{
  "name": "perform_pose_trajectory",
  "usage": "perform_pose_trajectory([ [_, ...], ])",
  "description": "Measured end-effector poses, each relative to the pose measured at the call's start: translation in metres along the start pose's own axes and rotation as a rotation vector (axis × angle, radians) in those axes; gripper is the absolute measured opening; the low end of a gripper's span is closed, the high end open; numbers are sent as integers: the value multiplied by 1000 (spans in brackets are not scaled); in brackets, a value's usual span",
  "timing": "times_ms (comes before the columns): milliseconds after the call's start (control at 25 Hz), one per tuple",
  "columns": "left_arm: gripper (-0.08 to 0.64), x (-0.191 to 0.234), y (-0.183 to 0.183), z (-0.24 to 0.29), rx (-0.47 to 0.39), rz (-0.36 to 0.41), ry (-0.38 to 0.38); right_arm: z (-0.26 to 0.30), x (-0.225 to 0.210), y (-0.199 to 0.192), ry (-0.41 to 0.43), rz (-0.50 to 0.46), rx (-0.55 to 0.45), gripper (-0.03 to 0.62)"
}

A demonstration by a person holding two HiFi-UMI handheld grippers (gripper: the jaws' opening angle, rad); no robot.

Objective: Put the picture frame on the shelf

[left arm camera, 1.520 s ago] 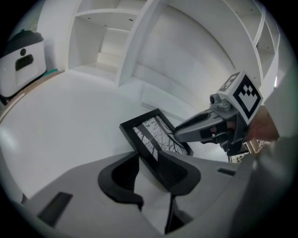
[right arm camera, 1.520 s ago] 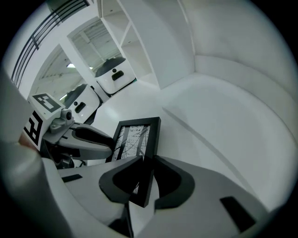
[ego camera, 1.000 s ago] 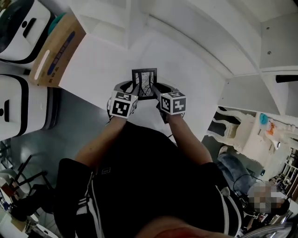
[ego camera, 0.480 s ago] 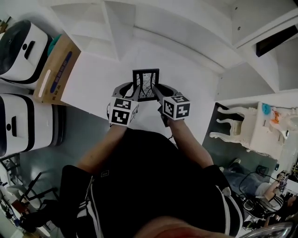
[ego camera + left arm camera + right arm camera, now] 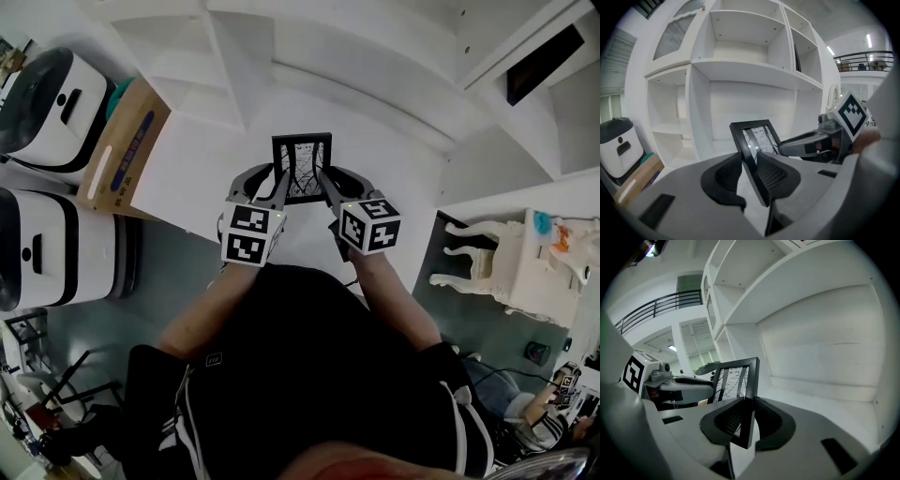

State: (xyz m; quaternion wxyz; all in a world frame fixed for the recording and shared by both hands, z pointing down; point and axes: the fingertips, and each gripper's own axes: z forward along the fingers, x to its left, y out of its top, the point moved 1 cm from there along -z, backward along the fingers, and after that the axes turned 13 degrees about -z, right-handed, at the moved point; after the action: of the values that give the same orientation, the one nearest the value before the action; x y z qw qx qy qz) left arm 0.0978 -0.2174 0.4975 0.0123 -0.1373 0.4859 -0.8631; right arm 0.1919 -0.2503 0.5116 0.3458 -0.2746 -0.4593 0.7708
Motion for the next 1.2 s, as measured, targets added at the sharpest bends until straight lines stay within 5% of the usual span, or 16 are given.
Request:
perform_pose_trajectory([
  [640,100,8,116,-28,-205,156,-143,-15,8,109,-196,-77,-170,84],
  [1200,100,12,191,-58,-345,209,-229,-34,25,187,-263,-138,-266,86],
])
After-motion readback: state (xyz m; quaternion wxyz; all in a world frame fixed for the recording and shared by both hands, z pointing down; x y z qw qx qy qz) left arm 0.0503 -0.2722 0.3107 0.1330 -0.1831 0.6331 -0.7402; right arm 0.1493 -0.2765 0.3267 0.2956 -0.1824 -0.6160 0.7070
